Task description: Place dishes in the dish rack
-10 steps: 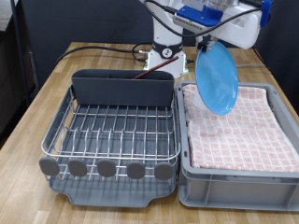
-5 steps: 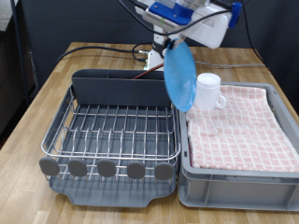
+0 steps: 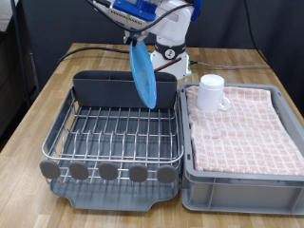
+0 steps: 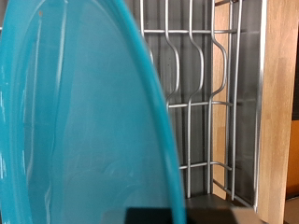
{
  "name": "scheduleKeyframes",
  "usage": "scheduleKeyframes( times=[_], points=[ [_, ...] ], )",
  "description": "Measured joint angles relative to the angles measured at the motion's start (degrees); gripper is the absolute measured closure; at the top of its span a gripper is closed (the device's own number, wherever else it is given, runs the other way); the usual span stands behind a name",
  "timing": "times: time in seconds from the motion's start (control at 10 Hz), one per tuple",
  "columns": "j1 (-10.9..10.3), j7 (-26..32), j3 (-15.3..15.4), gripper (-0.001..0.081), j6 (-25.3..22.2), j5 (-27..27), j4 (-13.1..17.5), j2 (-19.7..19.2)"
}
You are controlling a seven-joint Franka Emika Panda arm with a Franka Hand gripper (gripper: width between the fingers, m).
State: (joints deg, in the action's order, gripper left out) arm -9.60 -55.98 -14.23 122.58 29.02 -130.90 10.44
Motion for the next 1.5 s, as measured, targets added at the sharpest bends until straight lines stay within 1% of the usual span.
scheduleKeyframes(
  times=[0.1, 0.3, 0.6, 0.9, 1.4, 1.5],
  points=[
    [0.0, 0.0, 0.0, 0.0781, 0.0, 0.7, 0.0, 0.0],
    [0.3, 1.8, -1.1, 0.0781, 2.6, 2.9, -0.4, -0.1],
    [0.4, 7.1, -3.6, 0.0781, 6.0, 4.9, -0.5, -0.6],
    [0.6, 12.4, -6.0, 0.0781, 7.1, 6.0, 0.1, -1.3],
    [0.5, 12.4, -6.4, 0.0781, 6.5, 6.8, 4.0, -3.5],
    [0.5, 12.4, -6.4, 0.0781, 6.5, 6.8, 4.0, -3.5]
  ],
)
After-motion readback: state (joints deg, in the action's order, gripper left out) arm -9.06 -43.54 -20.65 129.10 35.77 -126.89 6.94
